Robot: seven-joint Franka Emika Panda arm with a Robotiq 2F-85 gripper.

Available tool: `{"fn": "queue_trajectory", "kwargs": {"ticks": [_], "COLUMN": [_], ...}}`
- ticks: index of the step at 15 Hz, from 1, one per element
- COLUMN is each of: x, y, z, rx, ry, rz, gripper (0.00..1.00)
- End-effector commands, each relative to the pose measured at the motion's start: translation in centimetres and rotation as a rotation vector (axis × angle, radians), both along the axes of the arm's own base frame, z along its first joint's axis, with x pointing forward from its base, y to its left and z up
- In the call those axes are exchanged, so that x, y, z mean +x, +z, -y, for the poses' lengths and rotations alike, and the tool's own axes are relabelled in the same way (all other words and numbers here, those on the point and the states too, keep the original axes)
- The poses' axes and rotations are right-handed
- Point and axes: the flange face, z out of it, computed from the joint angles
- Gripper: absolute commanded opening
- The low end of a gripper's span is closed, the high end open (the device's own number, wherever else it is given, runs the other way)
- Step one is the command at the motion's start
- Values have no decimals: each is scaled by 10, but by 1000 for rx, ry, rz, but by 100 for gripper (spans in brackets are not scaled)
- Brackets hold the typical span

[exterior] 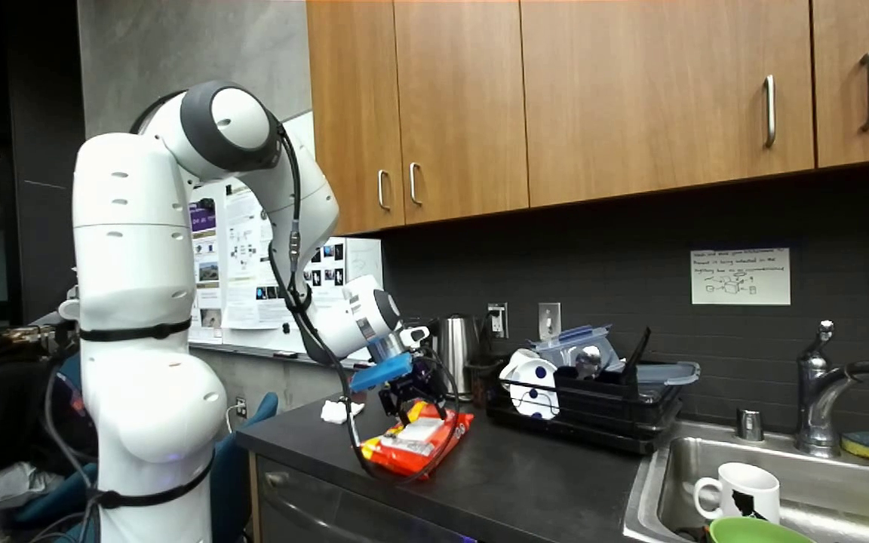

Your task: Open the lid of the orange packet

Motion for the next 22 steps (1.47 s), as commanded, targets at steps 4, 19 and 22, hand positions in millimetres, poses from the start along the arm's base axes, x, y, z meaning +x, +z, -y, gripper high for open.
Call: {"fn": "queue_trajectory", "kwargs": {"ticks": [4,19,22], "x": [4,0,0], "y": [1,6,6], "z": [1,-7,-7], "rx": [-12,-34,-28], "ry": [5,32,30], "rz": [14,26,21], "gripper": [49,4,4]}}
